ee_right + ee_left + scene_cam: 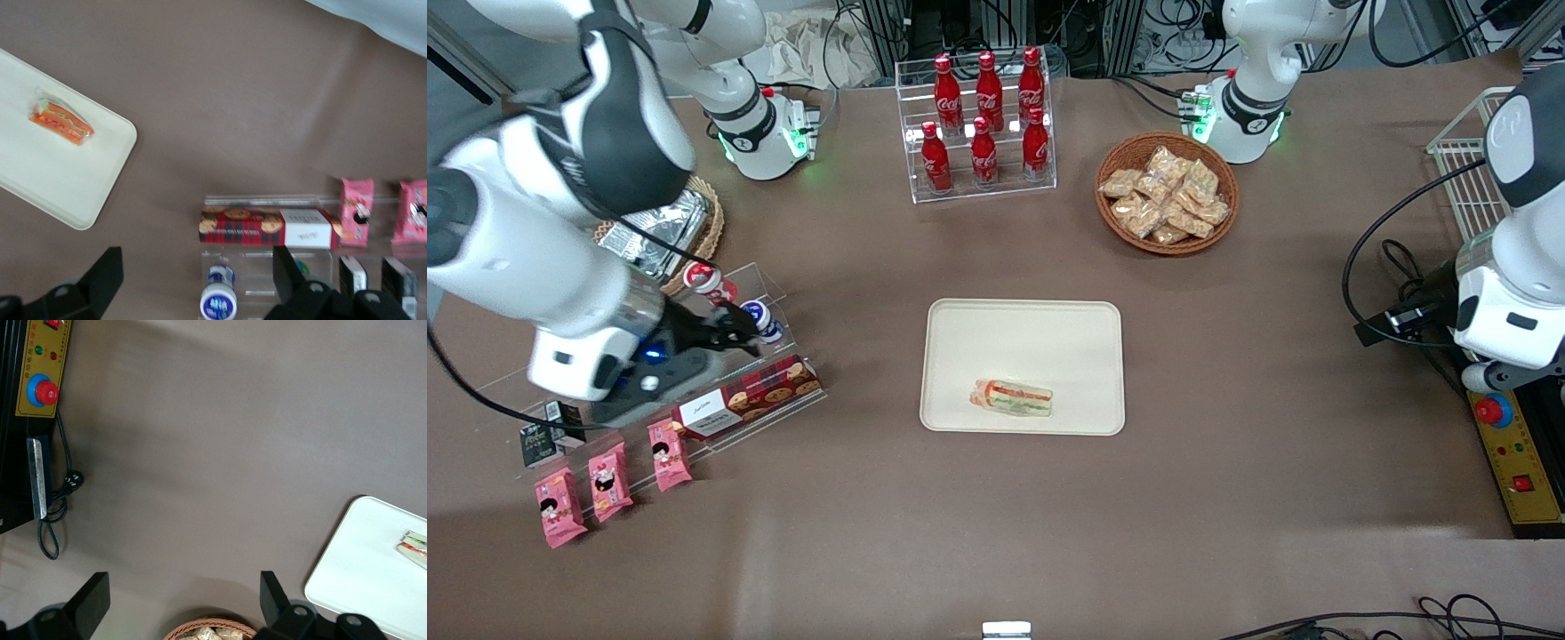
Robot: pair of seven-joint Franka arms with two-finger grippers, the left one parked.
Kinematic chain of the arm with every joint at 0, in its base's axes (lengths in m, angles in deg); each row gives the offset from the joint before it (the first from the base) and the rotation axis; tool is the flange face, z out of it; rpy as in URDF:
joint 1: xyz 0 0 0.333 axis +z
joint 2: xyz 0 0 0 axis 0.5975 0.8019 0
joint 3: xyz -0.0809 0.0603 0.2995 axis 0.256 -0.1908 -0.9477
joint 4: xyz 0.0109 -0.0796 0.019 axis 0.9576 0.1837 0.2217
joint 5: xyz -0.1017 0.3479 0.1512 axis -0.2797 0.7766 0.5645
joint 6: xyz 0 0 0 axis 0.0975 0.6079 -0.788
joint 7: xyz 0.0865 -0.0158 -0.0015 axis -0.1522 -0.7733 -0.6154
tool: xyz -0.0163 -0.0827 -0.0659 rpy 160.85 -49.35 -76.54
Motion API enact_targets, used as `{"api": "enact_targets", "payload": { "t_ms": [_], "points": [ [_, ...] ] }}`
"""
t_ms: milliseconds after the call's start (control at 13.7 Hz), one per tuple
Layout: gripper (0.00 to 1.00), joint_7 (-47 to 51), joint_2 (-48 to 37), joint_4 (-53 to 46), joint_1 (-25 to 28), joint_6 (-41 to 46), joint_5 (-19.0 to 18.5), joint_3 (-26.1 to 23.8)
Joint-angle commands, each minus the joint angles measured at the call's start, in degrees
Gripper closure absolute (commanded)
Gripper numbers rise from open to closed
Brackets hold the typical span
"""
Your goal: Place sandwich on tray
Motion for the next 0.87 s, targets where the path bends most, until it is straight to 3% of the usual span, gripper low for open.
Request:
{"api": "enact_targets", "payload": {
  "t_ms": [0,656,801],
  "points": [
    [0.0,7.0,-5.9,1.5,-0.8,6.7,0.9,3.5],
    [0.0,1.5,-10.3,2.9,-0.9,14.6,-2.4,14.6],
    [0.0,0.9,-10.0,3.3,-0.9,14.5,-2.4,14.8]
  ]
}}
